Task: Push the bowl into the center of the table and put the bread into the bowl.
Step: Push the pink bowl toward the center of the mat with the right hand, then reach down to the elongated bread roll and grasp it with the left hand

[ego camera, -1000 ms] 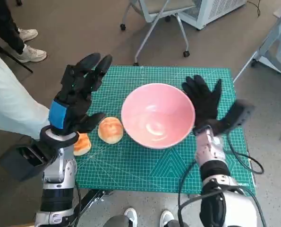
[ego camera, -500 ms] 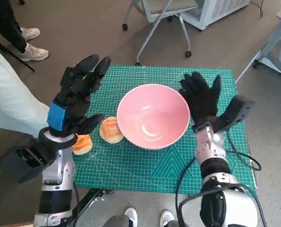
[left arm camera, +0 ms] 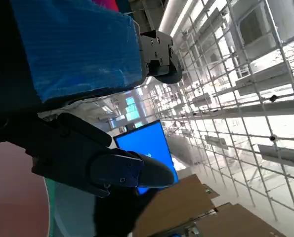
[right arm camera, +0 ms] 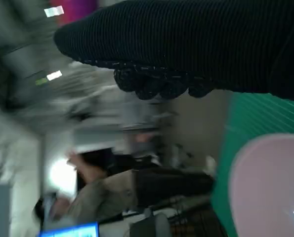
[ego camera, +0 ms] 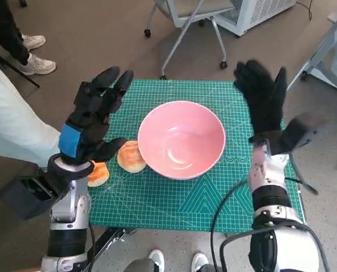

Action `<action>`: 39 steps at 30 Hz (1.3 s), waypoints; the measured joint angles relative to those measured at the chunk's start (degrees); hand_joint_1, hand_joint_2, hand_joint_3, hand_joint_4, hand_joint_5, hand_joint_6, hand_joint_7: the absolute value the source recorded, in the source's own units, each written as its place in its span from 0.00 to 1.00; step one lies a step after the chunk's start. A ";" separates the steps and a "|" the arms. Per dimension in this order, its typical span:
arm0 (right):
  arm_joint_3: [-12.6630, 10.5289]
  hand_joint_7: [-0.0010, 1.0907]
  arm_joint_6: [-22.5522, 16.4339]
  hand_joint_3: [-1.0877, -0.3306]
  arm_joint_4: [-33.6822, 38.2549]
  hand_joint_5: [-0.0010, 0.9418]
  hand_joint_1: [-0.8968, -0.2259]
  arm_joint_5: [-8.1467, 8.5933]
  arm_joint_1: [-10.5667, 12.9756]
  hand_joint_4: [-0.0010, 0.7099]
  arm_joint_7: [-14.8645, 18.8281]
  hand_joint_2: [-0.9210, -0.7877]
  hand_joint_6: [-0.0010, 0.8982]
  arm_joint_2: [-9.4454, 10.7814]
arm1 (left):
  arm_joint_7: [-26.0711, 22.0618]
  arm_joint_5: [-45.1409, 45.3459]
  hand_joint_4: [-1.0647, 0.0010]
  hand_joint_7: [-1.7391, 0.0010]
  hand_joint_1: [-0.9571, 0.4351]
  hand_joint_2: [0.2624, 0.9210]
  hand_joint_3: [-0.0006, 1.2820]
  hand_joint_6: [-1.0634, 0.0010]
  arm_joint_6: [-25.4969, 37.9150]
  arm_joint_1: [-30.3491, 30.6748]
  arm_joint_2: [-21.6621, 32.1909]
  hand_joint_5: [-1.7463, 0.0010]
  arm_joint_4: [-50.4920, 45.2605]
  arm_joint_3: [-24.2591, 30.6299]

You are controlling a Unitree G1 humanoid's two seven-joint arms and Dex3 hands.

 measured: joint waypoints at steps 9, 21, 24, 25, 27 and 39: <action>3.11 0.16 -4.13 0.31 -8.23 0.02 0.33 0.44 4.00 0.22 3.47 0.00 0.23 0.51 | 0.46 0.36 0.77 0.66 0.29 1.00 0.18 0.99 0.52 -0.65 -0.16 0.99 0.00 -0.91; 9.27 0.47 -6.14 0.36 -25.20 0.00 0.28 2.40 10.80 0.23 9.05 0.00 0.06 1.68 | 0.44 0.42 0.76 0.65 0.29 1.00 0.18 1.00 1.62 -5.33 -0.54 0.99 -0.17 -3.06; 9.89 0.48 -5.66 0.36 -26.52 0.00 0.28 2.42 11.32 0.24 8.97 0.00 0.06 1.67 | 0.06 0.41 0.76 0.64 0.28 1.00 0.18 1.00 1.63 -5.76 -0.54 0.99 -0.16 -3.38; 10.02 0.48 -5.50 0.36 -26.89 0.00 0.28 2.42 11.53 0.24 8.92 0.00 0.06 1.67 | -0.11 0.41 0.76 0.64 0.28 1.00 0.18 1.00 1.63 -5.87 -0.54 0.99 -0.16 -3.48; 10.33 0.48 -5.16 0.36 -27.44 0.01 0.28 2.42 12.00 0.24 8.68 0.00 0.06 1.66 | -0.47 0.41 0.76 0.64 0.28 1.00 0.18 1.00 1.63 -6.09 -0.53 0.99 -0.15 -3.64; 11.22 0.49 -3.65 0.36 -29.06 0.01 0.29 2.40 12.51 0.25 7.61 0.00 0.05 1.58 | -3.44 0.14 0.76 0.63 0.28 1.00 0.17 1.00 1.51 -6.70 0.69 0.99 -0.02 -3.03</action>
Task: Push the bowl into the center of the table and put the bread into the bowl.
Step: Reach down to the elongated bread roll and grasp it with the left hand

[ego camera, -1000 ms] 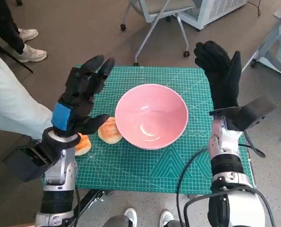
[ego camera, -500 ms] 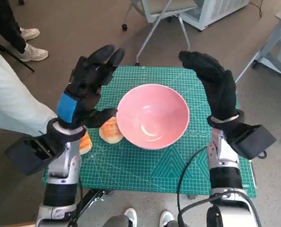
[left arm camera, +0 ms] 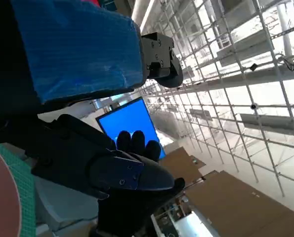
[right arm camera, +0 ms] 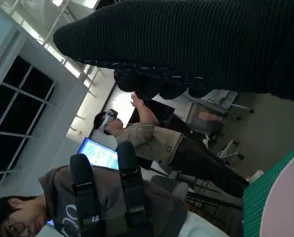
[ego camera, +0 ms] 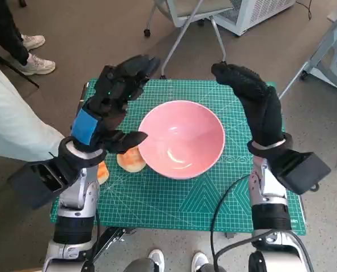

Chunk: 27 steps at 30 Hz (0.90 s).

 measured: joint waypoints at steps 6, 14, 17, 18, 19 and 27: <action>0.31 0.49 0.51 0.36 -1.28 0.01 0.29 -0.26 0.58 0.25 -0.93 0.00 0.04 -0.07 | -2.94 -0.65 0.76 0.64 0.27 1.00 0.16 1.00 -0.29 0.07 4.27 0.99 0.03 2.99; 0.46 0.50 1.41 0.34 -3.25 0.00 0.30 -0.30 2.16 0.24 -1.74 0.00 0.03 -0.62 | -6.16 1.69 0.74 0.69 0.30 1.00 0.12 0.92 -1.87 0.59 16.82 0.99 2.80 9.29; 0.47 0.50 1.65 0.34 -4.14 0.00 0.31 -0.27 2.61 0.24 -1.86 0.00 0.03 -0.90 | -9.29 3.02 0.73 0.71 0.32 1.00 0.08 0.89 -1.92 0.71 23.33 0.99 5.90 10.62; 0.46 0.50 1.75 0.34 -4.57 0.00 0.31 -0.26 2.84 0.24 -1.92 0.00 0.03 -0.98 | -10.40 3.35 0.73 0.74 0.35 0.99 0.06 0.86 -1.77 0.84 25.40 1.00 6.92 10.92; 0.47 0.51 1.88 0.33 -4.94 0.00 0.31 -0.22 3.13 0.24 -1.98 0.00 0.03 -1.10 | -11.64 4.13 0.73 0.76 0.36 0.98 0.04 0.85 -1.41 1.09 27.92 1.00 7.84 11.18; 0.46 0.52 2.79 0.33 -5.61 0.00 0.32 0.16 3.87 0.24 -2.19 0.00 0.02 -1.26 | -18.01 9.11 0.77 0.92 0.53 0.84 0.00 0.75 0.79 2.59 40.21 1.00 11.91 10.49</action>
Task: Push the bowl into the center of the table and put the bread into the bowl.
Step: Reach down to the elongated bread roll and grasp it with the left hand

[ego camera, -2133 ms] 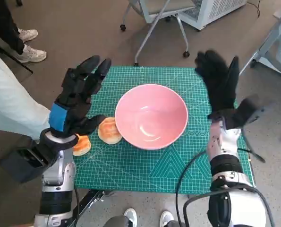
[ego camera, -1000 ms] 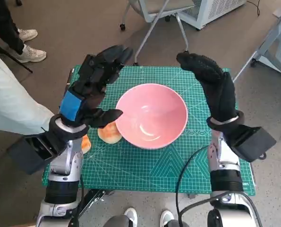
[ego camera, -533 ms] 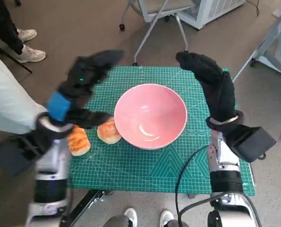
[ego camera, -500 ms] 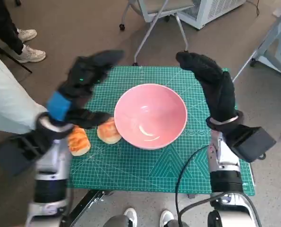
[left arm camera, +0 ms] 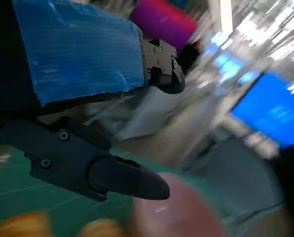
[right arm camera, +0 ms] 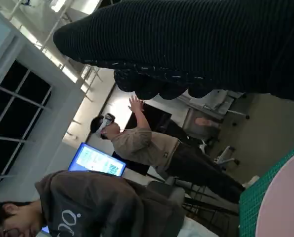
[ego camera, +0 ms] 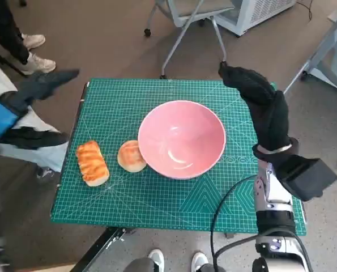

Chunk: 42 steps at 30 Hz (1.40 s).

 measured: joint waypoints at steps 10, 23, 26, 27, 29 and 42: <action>0.25 0.53 0.51 0.33 -0.07 0.00 0.31 -0.04 0.00 0.24 -0.87 0.00 0.01 0.69 | 1.52 11.78 0.81 0.97 0.63 0.80 0.00 0.72 -2.43 2.63 6.01 1.00 2.17 -4.01; 0.76 0.54 0.53 0.33 0.00 0.00 0.32 -0.08 0.00 0.24 -1.66 0.00 0.01 0.94 | 9.09 22.76 0.78 0.98 0.63 0.71 0.00 0.68 -12.94 4.25 6.28 0.99 4.91 -10.14; 0.81 0.54 0.53 0.33 0.18 0.00 0.32 -0.08 0.00 0.24 -1.66 0.00 0.01 0.94 | 11.37 24.22 0.75 0.97 0.62 0.68 0.00 0.66 -15.41 4.21 5.89 0.99 5.40 -11.36; 0.84 0.54 0.53 0.33 0.20 0.00 0.32 -0.08 0.00 0.24 -1.66 0.00 0.01 0.94 | 11.99 24.64 0.74 0.97 0.61 0.67 0.00 0.65 -16.09 4.21 5.80 0.99 5.54 -11.67; 0.88 0.54 0.53 0.33 0.26 0.00 0.32 -0.07 0.00 0.24 -1.66 0.00 0.01 0.94 | 13.60 25.74 0.73 0.97 0.61 0.65 0.00 0.63 -17.66 4.10 5.52 0.99 6.14 -12.68; 0.90 0.54 0.55 0.33 0.22 0.00 0.32 -0.06 0.51 0.25 -1.67 0.00 0.01 0.85 | 26.10 37.67 0.65 0.98 0.59 0.57 0.00 0.55 -27.00 -0.94 2.44 0.99 13.67 -19.72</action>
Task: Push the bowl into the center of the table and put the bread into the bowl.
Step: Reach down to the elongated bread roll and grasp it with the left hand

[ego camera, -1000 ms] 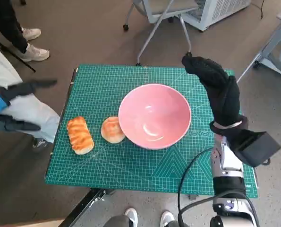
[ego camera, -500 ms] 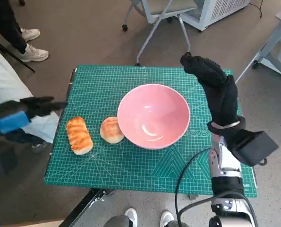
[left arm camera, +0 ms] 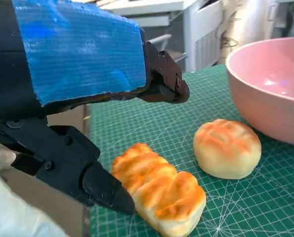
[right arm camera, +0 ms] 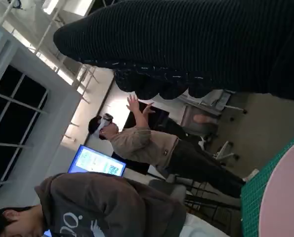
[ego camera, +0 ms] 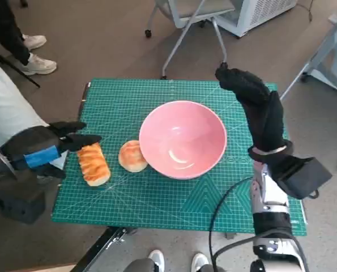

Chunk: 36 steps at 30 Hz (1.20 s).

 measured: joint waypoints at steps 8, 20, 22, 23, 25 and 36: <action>-0.06 0.54 0.06 0.33 -0.35 0.00 0.32 0.01 0.57 0.25 -0.07 0.00 0.01 -0.17 | 8.15 7.35 0.63 0.99 0.50 0.57 0.00 0.54 -3.51 -4.25 -1.77 1.00 6.25 -4.72; -0.32 0.53 0.18 0.33 -0.52 0.00 0.30 0.03 1.65 0.25 -0.16 0.00 0.02 -0.34 | 12.46 11.83 0.63 0.99 0.60 0.65 0.02 0.54 -4.26 -8.10 -5.07 1.00 14.52 -11.82; -0.37 0.53 0.19 0.33 -0.59 0.00 0.30 0.03 1.82 0.25 -0.21 0.00 0.02 -0.37 | 12.45 11.93 0.62 0.99 0.62 0.67 0.02 0.54 -3.92 -8.32 -5.41 1.00 15.48 -12.55; -0.41 0.53 0.22 0.33 -0.66 0.00 0.30 0.03 1.94 0.25 -0.26 0.00 0.02 -0.40 | 12.30 11.91 0.62 0.99 0.62 0.69 0.02 0.54 -3.59 -8.55 -5.59 1.00 16.16 -13.00; -0.44 0.53 0.32 0.33 -0.73 0.00 0.30 0.03 2.02 0.25 -0.34 0.00 0.02 -0.44 | 11.83 11.69 0.59 0.99 0.64 0.72 0.03 0.51 -3.13 -8.82 -5.85 0.99 17.12 -13.47; -0.58 0.53 0.61 0.32 -1.58 0.00 0.32 0.05 2.52 0.25 -0.64 0.00 0.02 -0.74 | 1.63 5.28 0.20 0.60 0.58 0.97 0.08 0.35 1.96 -10.51 -8.06 0.95 20.17 -14.20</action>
